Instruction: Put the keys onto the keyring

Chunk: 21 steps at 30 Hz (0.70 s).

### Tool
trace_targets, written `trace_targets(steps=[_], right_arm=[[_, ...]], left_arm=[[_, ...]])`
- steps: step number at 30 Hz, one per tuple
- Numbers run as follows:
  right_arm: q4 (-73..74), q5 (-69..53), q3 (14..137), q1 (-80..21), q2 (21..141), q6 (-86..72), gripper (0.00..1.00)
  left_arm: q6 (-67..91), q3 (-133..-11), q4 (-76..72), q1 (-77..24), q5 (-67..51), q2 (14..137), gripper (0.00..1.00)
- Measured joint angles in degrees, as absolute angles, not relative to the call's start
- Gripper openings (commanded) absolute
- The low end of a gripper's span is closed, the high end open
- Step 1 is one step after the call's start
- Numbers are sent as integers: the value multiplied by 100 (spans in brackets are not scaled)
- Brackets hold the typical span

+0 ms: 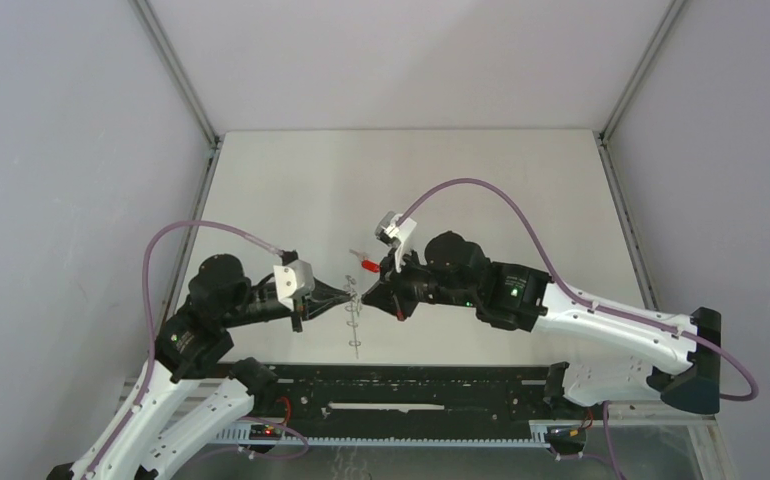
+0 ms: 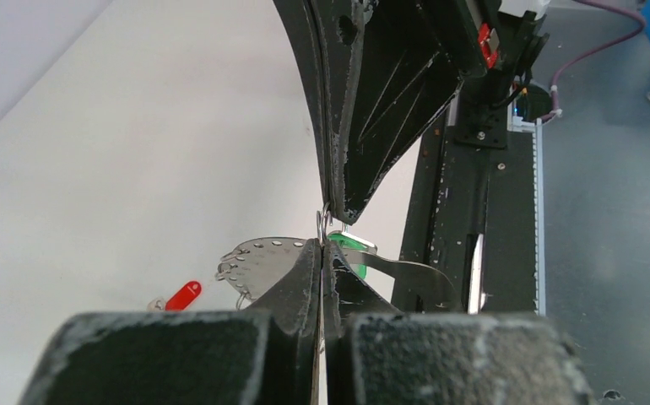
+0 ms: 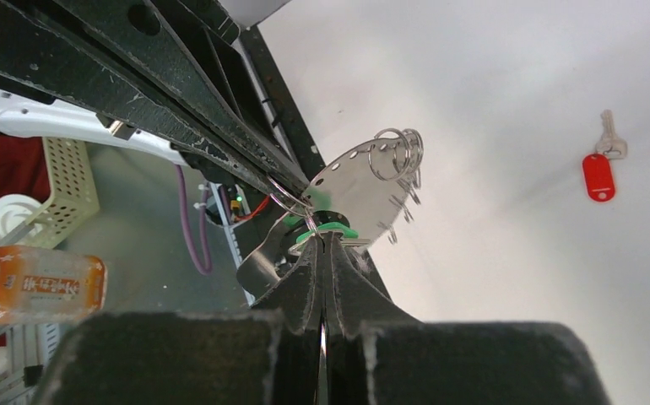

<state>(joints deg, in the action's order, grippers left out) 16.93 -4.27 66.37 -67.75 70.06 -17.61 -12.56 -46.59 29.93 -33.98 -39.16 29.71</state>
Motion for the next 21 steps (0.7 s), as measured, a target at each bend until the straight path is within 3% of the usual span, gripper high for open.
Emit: trace_targets(steps=[21], right_arm=[[797,-3118,6080,-5898,6508,-1977,0]], left_arm=[[-803,-4998,2547,-3400,-5024,3162,0]])
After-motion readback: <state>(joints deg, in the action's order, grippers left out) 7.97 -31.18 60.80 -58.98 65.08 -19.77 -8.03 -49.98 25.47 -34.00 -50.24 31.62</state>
